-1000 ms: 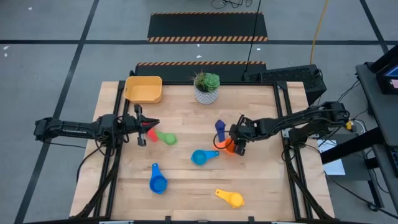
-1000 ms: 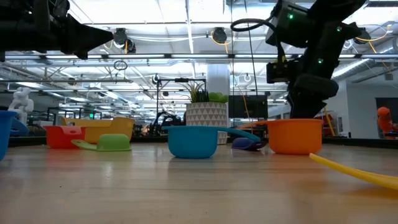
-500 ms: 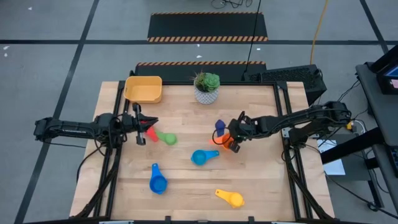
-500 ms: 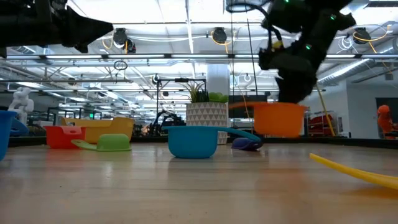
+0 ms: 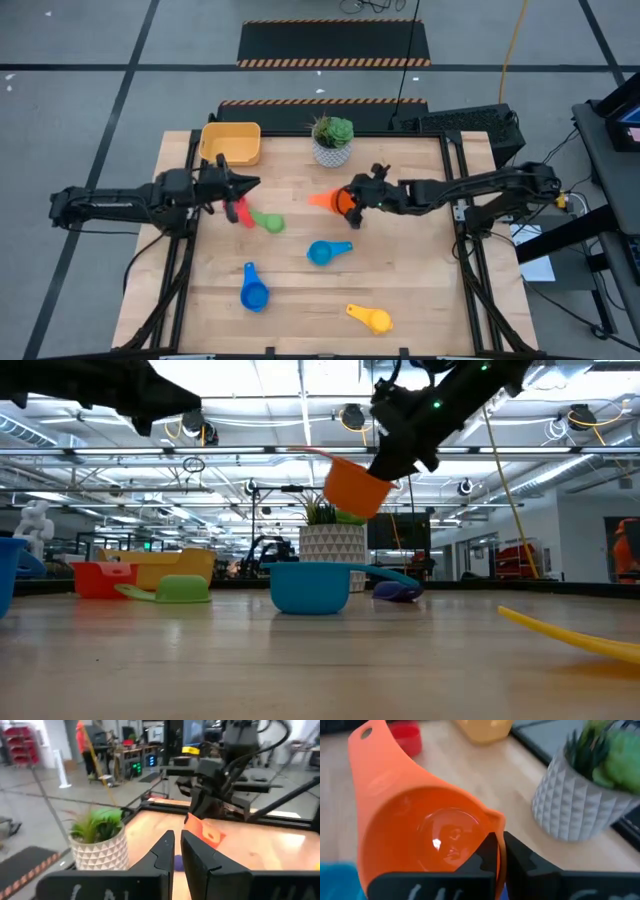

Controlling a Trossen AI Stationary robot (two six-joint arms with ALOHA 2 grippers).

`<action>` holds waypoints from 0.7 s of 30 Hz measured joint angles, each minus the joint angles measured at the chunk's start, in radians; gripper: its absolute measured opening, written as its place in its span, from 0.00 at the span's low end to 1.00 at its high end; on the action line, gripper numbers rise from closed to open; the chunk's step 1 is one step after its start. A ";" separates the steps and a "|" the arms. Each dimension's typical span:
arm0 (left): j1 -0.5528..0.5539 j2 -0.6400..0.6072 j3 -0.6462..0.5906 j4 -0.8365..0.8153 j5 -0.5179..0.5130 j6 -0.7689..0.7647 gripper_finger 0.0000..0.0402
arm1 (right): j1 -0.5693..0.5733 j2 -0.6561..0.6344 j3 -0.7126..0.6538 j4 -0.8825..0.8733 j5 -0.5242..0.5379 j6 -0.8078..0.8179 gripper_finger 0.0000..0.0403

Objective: Nest measuring cups in basket
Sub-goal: Put the light orange measuring cup into the yellow bin

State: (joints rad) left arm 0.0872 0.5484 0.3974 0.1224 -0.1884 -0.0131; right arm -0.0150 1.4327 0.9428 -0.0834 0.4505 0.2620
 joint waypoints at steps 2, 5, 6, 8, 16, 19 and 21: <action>0.010 0.028 0.001 0.005 -0.012 -0.030 0.09 | -0.017 0.024 0.000 0.063 -0.002 -0.029 0.00; 0.034 0.071 0.001 0.009 -0.014 -0.101 0.10 | -0.033 0.079 0.000 0.133 -0.059 -0.080 0.00; 0.041 0.083 0.001 0.009 -0.014 -0.123 0.10 | -0.040 0.100 0.000 0.159 -0.096 -0.094 0.00; 0.053 0.104 0.001 0.015 -0.014 -0.155 0.14 | -0.055 0.136 0.000 0.215 -0.166 -0.099 0.00; 0.078 0.156 0.001 0.052 0.025 -0.296 0.45 | -0.100 0.258 0.000 0.534 -0.352 -0.085 0.02; 0.078 0.160 0.001 0.063 0.070 -0.376 0.57 | -0.103 0.270 0.000 0.601 -0.449 -0.098 0.04; 0.078 0.160 0.008 0.067 0.099 -0.400 0.63 | -0.105 0.267 0.000 0.611 -0.433 -0.098 0.03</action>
State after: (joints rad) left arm 0.1650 0.7082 0.4053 0.1891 -0.0891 -0.4133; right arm -0.1202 1.6996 0.9424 0.5273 0.0178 0.1636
